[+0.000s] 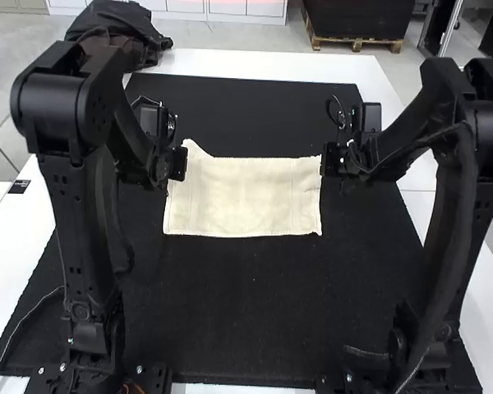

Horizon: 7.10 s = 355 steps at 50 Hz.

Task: Fold the towel.

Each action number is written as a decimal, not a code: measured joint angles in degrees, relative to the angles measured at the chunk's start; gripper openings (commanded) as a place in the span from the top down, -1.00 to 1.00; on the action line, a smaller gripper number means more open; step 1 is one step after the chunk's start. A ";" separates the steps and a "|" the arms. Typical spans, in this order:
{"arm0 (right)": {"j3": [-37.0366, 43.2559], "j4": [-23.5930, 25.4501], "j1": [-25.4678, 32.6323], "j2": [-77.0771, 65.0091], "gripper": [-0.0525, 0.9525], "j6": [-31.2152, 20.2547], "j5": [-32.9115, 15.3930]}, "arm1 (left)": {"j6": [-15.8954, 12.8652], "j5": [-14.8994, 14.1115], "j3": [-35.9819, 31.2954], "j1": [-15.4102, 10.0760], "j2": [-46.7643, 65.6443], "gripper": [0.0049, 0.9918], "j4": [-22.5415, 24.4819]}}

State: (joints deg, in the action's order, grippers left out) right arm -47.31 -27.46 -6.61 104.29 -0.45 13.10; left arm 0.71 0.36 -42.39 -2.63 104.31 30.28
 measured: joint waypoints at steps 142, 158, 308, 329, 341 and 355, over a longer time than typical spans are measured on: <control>20.63 4.11 1.64 -17.20 -0.90 -3.23 0.33 | -0.02 5.49 25.40 1.14 -29.92 -0.96 1.14; 18.27 5.64 -1.46 -17.22 -0.90 -3.26 0.42 | -0.02 5.66 23.89 1.11 -29.92 -0.96 -2.27; 4.72 16.46 -20.00 -15.98 0.94 8.79 11.10 | -0.92 7.26 20.90 11.98 -35.67 -0.95 -10.32; -0.83 13.57 -29.57 -9.60 0.94 10.84 10.56 | -0.92 7.17 20.94 12.00 -35.67 -0.95 -9.38; -4.98 12.15 -33.18 -4.39 0.94 11.19 10.23 | -0.92 7.17 22.10 12.00 -35.65 -0.95 -8.96; -11.45 11.45 -36.57 2.21 0.94 11.23 10.03 | -0.92 7.17 22.93 12.17 -35.67 -0.95 -7.87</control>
State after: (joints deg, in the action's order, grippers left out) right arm -58.76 -16.01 -43.18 106.50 10.79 23.14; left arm -0.21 7.53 -19.46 9.54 68.64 22.41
